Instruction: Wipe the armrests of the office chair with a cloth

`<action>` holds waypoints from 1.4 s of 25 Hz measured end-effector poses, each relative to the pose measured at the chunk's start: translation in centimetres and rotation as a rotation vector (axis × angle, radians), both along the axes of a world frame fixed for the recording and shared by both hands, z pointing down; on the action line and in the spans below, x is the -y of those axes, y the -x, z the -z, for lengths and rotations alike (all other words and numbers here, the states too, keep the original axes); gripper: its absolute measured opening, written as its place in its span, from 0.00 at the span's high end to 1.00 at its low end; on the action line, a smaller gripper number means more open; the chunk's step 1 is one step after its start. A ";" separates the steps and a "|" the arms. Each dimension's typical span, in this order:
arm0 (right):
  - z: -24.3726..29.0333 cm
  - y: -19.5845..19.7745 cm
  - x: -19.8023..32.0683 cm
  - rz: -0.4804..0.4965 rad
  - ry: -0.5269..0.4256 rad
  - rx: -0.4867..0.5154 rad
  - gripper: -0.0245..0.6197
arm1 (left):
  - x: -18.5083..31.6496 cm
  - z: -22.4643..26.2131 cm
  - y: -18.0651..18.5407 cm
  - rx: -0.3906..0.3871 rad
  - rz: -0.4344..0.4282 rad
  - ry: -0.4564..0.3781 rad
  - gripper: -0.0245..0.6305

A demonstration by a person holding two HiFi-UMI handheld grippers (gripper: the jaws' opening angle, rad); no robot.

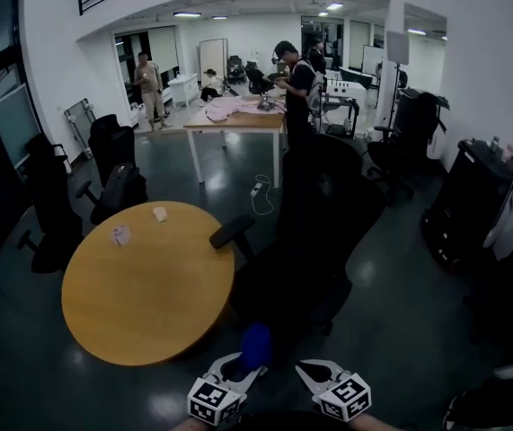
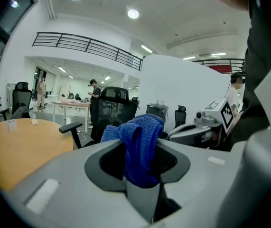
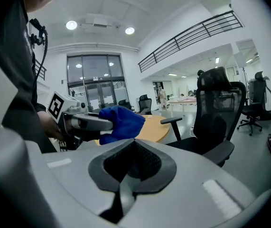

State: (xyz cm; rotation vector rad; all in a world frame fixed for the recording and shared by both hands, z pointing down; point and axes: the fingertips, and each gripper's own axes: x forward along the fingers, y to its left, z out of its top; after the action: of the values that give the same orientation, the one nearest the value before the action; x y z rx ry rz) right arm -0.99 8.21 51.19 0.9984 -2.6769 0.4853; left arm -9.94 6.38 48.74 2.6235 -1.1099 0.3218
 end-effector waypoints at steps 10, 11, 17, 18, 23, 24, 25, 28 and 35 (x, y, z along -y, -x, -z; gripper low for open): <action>1.9 -0.1 -1.0 0.056 -0.139 0.035 0.95 | -2.8 2.9 -3.8 -0.033 -0.037 -0.091 0.73; 1.9 0.1 -1.3 0.069 -0.140 0.035 0.95 | -3.0 2.9 -4.1 -0.030 -0.045 -0.093 0.73; 2.1 -0.2 -1.8 0.074 -0.133 0.033 0.95 | -3.6 3.6 -5.5 -0.018 -0.092 -0.116 0.73; 2.1 -0.2 -1.9 0.073 -0.137 0.032 0.95 | -3.7 3.6 -5.7 -0.015 -0.103 -0.120 0.73; 2.3 -0.4 -2.4 0.069 -0.151 0.021 0.96 | -4.0 3.2 -6.4 -0.015 -0.132 -0.126 0.73; 2.4 -0.4 -2.5 0.068 -0.152 0.021 0.95 | -4.1 3.2 -6.5 -0.016 -0.134 -0.125 0.73; 2.4 -0.4 -2.6 0.068 -0.154 0.021 0.96 | -4.2 3.2 -6.5 -0.016 -0.136 -0.124 0.73; 2.4 -0.3 -2.7 0.068 -0.160 0.023 0.96 | -4.2 3.2 -6.4 -0.014 -0.139 -0.125 0.73; 1.9 -0.3 -2.7 0.054 -0.159 0.029 0.96 | -4.3 2.8 -6.4 -0.020 -0.153 -0.116 0.73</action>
State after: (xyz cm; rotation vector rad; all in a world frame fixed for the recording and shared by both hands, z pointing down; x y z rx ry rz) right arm -0.65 10.95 49.28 0.9642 -2.7963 0.2814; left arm -3.51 10.63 45.95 2.8143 -0.9506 0.2691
